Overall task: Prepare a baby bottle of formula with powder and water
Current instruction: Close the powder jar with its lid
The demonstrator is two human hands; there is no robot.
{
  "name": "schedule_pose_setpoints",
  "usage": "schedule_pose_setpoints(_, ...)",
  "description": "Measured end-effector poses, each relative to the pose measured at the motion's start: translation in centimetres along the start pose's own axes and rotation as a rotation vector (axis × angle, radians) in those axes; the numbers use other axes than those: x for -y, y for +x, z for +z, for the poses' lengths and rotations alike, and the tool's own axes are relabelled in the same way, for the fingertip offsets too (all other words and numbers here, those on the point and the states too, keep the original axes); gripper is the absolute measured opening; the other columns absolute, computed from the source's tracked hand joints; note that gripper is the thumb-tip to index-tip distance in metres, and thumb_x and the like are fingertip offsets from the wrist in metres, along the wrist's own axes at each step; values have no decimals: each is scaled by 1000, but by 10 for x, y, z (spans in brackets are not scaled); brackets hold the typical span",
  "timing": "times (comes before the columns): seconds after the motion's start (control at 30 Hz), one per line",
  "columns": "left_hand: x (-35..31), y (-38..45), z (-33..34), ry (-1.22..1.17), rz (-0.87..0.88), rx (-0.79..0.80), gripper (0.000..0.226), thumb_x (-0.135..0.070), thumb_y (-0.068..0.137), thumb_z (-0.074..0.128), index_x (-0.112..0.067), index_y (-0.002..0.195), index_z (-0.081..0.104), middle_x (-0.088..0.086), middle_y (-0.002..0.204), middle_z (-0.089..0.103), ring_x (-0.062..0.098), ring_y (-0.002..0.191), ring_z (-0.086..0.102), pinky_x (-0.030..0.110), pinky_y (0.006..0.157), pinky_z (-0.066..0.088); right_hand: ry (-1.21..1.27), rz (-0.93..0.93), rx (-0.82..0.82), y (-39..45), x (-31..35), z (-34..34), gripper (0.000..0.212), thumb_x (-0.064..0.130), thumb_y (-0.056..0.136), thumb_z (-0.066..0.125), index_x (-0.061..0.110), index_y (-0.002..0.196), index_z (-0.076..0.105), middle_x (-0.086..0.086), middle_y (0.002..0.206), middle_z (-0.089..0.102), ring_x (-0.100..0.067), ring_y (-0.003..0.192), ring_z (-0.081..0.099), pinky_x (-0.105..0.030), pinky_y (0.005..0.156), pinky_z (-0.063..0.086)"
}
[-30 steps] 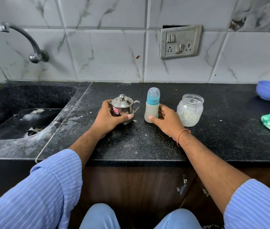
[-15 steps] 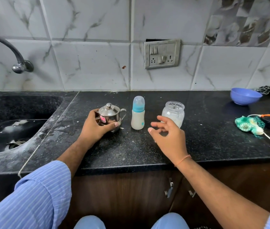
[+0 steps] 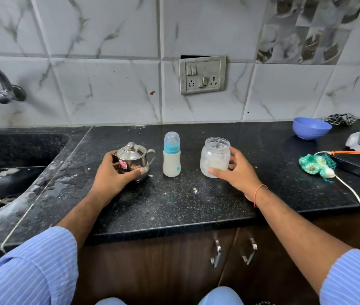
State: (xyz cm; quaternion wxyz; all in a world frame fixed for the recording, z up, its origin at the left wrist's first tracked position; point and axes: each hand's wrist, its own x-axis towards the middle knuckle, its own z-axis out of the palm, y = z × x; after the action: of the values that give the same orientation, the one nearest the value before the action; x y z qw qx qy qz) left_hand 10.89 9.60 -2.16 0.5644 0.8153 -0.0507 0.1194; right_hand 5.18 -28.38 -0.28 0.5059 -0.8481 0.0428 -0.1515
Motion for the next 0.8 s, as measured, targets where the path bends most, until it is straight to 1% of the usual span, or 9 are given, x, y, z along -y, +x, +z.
schedule_pose_setpoints(0.07, 0, 1, 1, 0, 1, 0, 101, -40, 67, 106, -23, 149, 50, -3, 135, 70, 18, 124, 69, 46, 115, 55, -9, -18, -2, -1, 4, 4, 87, 37, 70, 99, 29, 144, 55, 12, 130, 69, 3, 107, 67, -22, 91, 55)
schedule_pose_setpoints(0.13, 0, 2, 0, 1, -1, 5, 101, -42, 66, 107, -23, 148, 51, -4, 135, 71, 16, 124, 70, 45, 115, 55, -13, -30, 12, -1, 6, 8, 82, 36, 71, 99, 29, 141, 57, 13, 128, 69, 5, 106, 67, -17, 87, 54)
schedule_pose_setpoints(0.23, 0, 2, 0, -13, -12, 10, 106, -47, 61, 109, -25, 147, 52, -6, 135, 72, 14, 124, 70, 44, 114, 56, -8, -41, 52, 1, 7, 15, 84, 40, 70, 99, 29, 142, 57, 12, 132, 69, -2, 114, 69, -23, 96, 58)
schedule_pose_setpoints(0.37, -2, 0, 0, -5, -3, 5, 98, -37, 67, 107, -23, 147, 52, -5, 134, 72, 15, 125, 70, 43, 114, 55, -41, -52, 109, 4, 8, 21, 86, 43, 72, 97, 29, 145, 54, 12, 138, 67, -4, 120, 66, -34, 107, 56)
schedule_pose_setpoints(0.43, -2, 0, 0, -5, -6, 13, 99, -39, 66, 107, -24, 147, 53, -6, 134, 73, 14, 125, 71, 43, 113, 56, -15, -36, 147, 7, 7, 20, 100, 41, 72, 98, 27, 155, 44, 12, 146, 60, -6, 127, 62, -36, 113, 52)
schedule_pose_setpoints(0.53, -3, -2, -1, -15, -2, 29, 104, -43, 62, 106, -22, 150, 53, -6, 134, 73, 13, 124, 71, 41, 113, 56, 88, -12, 261, 9, 5, 8, 127, 28, 73, 99, 19, 169, 17, 12, 162, 42, -9, 141, 52, -35, 121, 41)
schedule_pose_setpoints(0.6, -5, -2, -1, -32, 4, 42, 110, -46, 59, 103, -19, 152, 53, -4, 137, 72, 14, 125, 71, 39, 113, 55, 208, -57, 202, 12, 1, -3, 114, 23, 79, 91, 15, 168, 21, 6, 164, 44, -11, 139, 56, -36, 118, 43)
schedule_pose_setpoints(0.7, -5, 1, -1, -68, 8, 64, 112, -45, 57, 102, -17, 154, 53, -4, 139, 73, 13, 127, 71, 39, 116, 54, 332, -75, -58, 17, -4, -16, 75, 24, 89, 72, 18, 158, 46, 4, 145, 64, -8, 119, 68, -36, 107, 54)
schedule_pose_setpoints(0.8, -2, 5, -1, -82, 5, 74, 111, -44, 57, 103, -18, 153, 54, -6, 137, 75, 11, 126, 73, 42, 118, 54, -58, -69, -183, 32, -10, -23, 51, 15, 95, 68, 26, 144, 63, 7, 133, 67, -14, 110, 68, -35, 105, 54)
